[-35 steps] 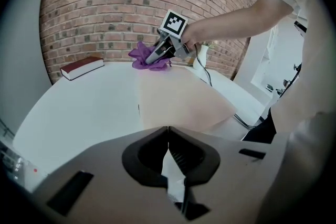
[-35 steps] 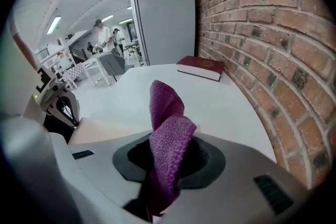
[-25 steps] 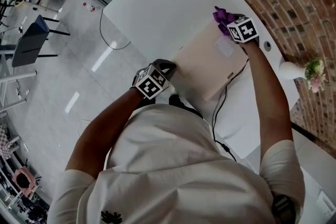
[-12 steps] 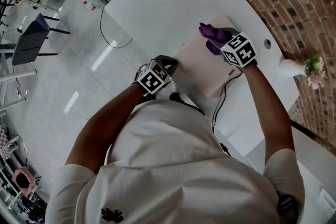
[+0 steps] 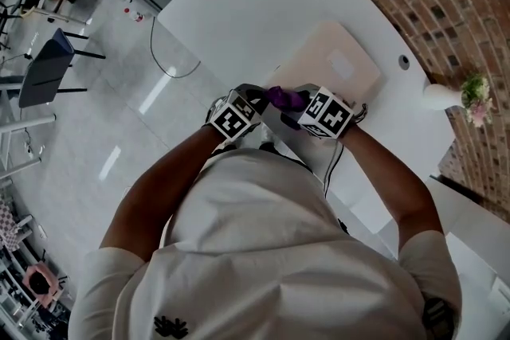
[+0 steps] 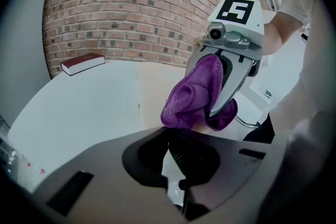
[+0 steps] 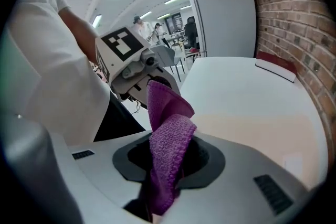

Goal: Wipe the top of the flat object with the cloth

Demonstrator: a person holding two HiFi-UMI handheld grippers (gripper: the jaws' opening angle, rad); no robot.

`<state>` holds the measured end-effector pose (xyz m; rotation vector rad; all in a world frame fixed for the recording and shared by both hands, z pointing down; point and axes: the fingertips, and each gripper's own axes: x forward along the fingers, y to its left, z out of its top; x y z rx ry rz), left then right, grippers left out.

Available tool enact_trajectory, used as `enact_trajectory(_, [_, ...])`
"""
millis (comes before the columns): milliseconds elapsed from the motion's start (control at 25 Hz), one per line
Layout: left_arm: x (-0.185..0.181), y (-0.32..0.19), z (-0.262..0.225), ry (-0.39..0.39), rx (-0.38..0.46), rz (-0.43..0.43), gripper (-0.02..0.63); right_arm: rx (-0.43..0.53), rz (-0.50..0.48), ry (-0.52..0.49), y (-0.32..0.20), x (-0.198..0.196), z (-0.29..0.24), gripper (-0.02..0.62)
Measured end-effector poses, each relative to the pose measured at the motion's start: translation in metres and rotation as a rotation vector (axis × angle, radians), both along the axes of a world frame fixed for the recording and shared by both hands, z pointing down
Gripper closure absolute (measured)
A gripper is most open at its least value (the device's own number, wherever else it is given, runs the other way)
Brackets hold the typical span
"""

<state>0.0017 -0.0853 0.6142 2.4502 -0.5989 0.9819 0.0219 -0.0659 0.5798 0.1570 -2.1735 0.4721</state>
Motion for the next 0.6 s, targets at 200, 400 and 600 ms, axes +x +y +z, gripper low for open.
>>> enact_trajectory(200, [0.001, -0.001, -0.002, 0.0, -0.001, 0.009, 0.581, 0.006, 0.034, 0.023, -0.013, 0.008, 0.011, 0.469])
enact_trajectory(400, [0.0, 0.0, -0.004, 0.0, 0.009, 0.012, 0.581, 0.044, 0.083, 0.044, -0.04, 0.026, 0.014, 0.469])
enact_trajectory(600, [0.001, 0.001, -0.003, -0.005, 0.003, 0.01, 0.581, 0.084, 0.129, 0.057, -0.07, 0.048, 0.014, 0.469])
